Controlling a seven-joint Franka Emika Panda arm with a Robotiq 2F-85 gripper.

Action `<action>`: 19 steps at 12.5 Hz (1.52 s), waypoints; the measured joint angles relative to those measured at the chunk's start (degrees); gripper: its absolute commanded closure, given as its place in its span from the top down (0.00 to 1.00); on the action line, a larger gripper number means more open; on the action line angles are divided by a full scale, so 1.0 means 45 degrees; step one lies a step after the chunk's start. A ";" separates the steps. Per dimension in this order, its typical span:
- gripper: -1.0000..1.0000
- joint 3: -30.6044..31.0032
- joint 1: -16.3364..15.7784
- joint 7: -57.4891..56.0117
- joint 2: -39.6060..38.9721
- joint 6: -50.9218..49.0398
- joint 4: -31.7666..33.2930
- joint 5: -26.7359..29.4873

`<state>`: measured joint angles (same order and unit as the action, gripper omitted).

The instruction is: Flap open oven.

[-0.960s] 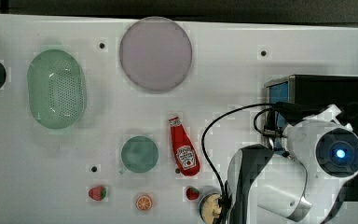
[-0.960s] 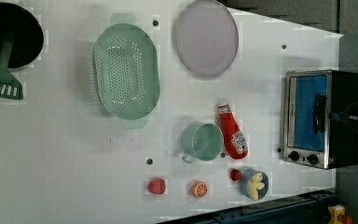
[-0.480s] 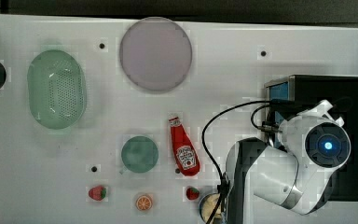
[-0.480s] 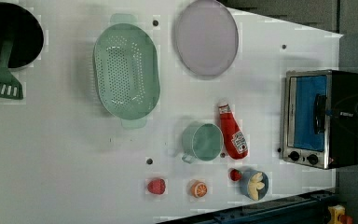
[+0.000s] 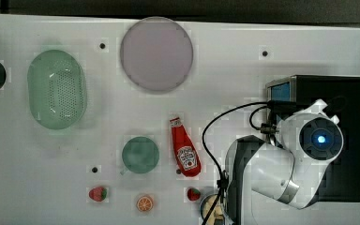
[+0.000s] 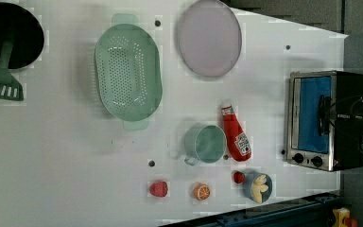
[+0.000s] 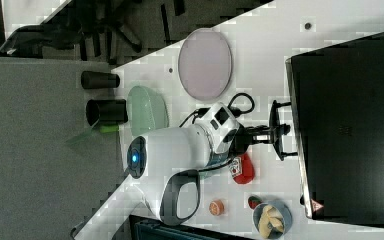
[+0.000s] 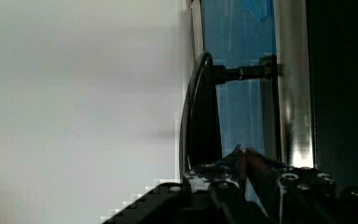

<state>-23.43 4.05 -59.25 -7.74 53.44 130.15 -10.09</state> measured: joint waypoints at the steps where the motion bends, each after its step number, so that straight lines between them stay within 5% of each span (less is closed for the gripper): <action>1: 0.17 -0.0022 -0.0018 0.0000 0.0025 0.0000 0.0025 -0.0232; 6: 0.17 0.0152 -0.0429 0.1169 0.0042 -0.0099 0.0149 -0.3031; 15: 0.17 0.1906 -0.1685 0.8408 -0.0861 -0.2207 0.0124 -0.8508; 19: 0.17 0.2683 -0.2701 1.0769 -0.2324 -0.2648 -0.0025 -0.9273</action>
<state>-11.36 -8.11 -10.79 -18.20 41.52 130.03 -51.81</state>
